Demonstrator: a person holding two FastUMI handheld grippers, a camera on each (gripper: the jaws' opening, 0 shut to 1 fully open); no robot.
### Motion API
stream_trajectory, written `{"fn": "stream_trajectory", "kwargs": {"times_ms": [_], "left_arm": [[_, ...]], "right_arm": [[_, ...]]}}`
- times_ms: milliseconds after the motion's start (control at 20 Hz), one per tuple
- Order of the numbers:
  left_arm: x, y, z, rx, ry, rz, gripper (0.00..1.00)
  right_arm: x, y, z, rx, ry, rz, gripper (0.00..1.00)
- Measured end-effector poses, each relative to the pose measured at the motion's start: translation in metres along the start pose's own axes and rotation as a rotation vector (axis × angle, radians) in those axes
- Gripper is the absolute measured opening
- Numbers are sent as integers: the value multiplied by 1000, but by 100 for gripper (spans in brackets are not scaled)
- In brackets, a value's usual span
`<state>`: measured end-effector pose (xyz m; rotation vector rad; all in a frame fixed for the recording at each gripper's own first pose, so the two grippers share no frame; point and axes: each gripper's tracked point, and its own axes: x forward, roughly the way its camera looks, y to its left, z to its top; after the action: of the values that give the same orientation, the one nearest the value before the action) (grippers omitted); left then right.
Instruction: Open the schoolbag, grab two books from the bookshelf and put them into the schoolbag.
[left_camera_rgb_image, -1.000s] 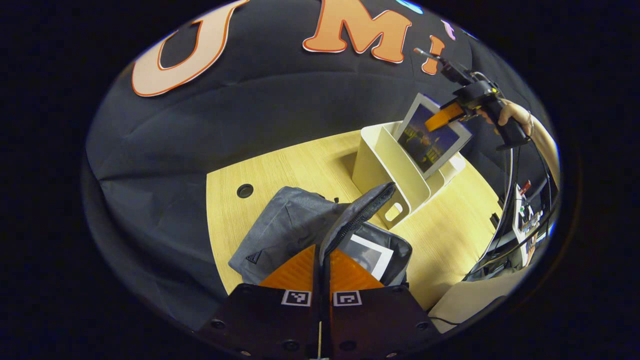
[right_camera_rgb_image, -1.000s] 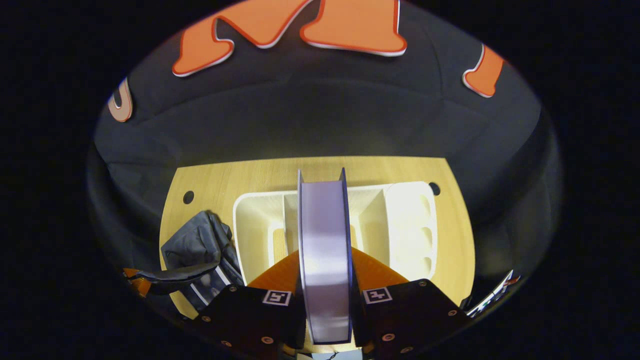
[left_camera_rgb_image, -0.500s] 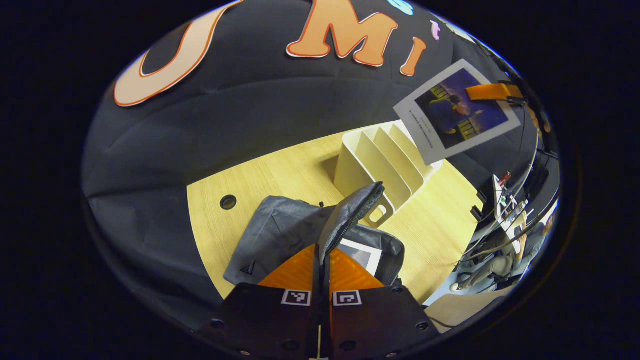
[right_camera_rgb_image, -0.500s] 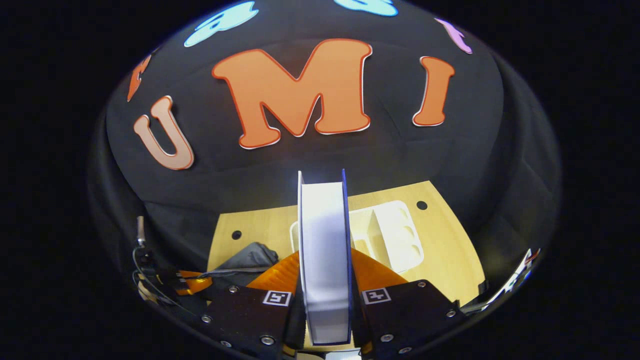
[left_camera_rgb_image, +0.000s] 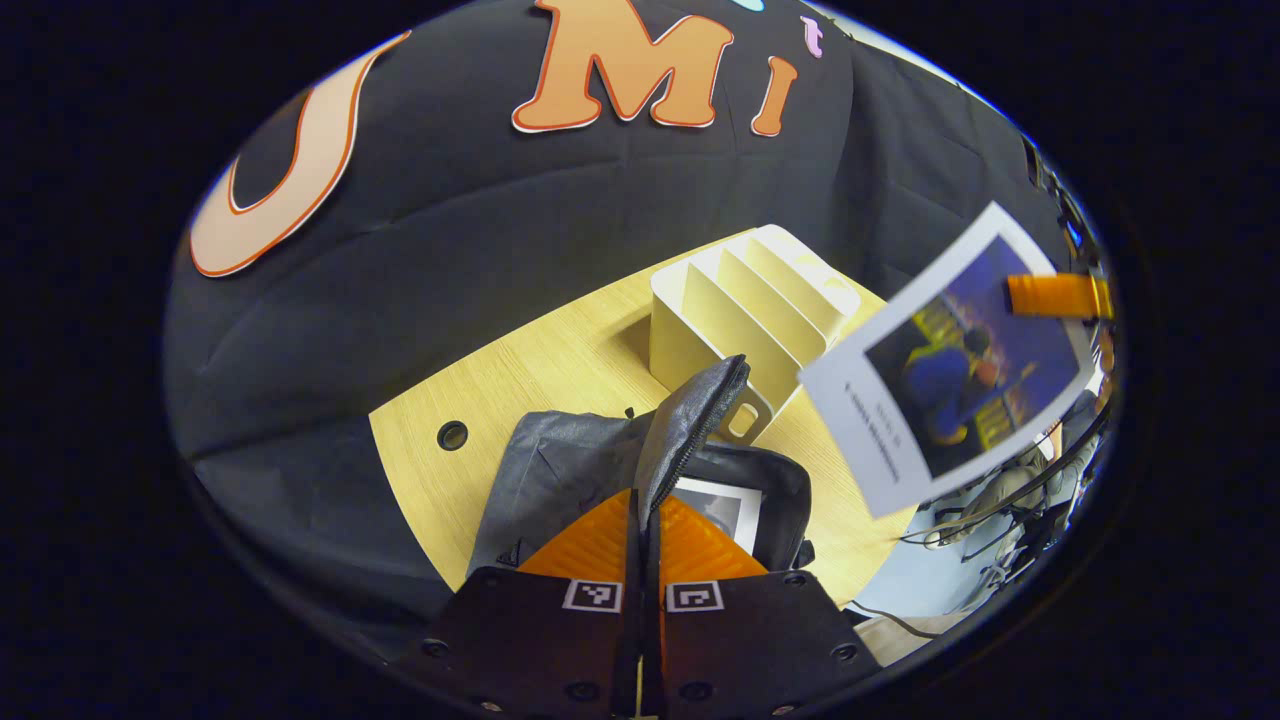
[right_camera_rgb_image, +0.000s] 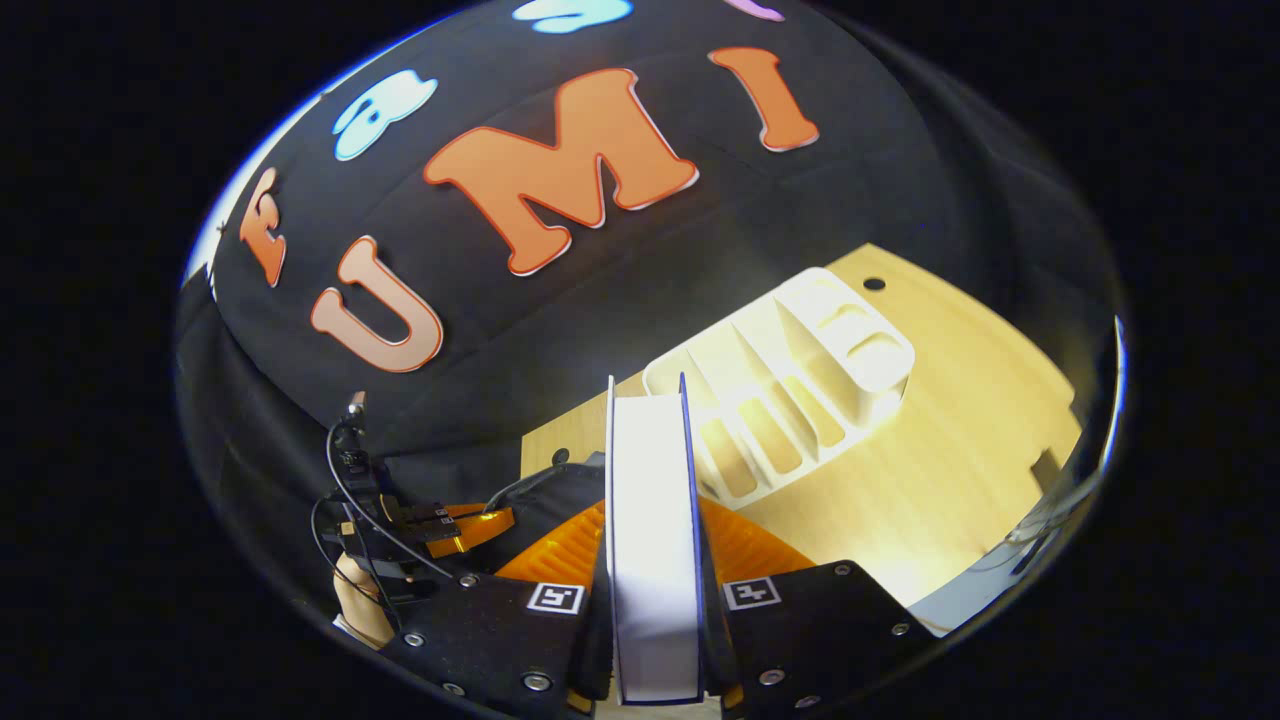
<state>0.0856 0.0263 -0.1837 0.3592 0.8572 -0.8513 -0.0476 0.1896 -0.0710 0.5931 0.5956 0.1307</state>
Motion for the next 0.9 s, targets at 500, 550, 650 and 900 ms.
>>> {"fn": "stream_trajectory", "kwargs": {"times_ms": [500,550,650,900], "left_arm": [[-12,-19,3,89,29,14,2],[-14,-23,4,121,27,18,2],[-17,-36,11,175,24,16,2],[-7,-40,9,181,32,6,2]], "right_arm": [[134,-30,-96,614,28,200,35],[146,-29,-102,642,23,210,35],[167,-24,-113,652,3,207,35],[211,2,-116,700,-101,203,35]]}}
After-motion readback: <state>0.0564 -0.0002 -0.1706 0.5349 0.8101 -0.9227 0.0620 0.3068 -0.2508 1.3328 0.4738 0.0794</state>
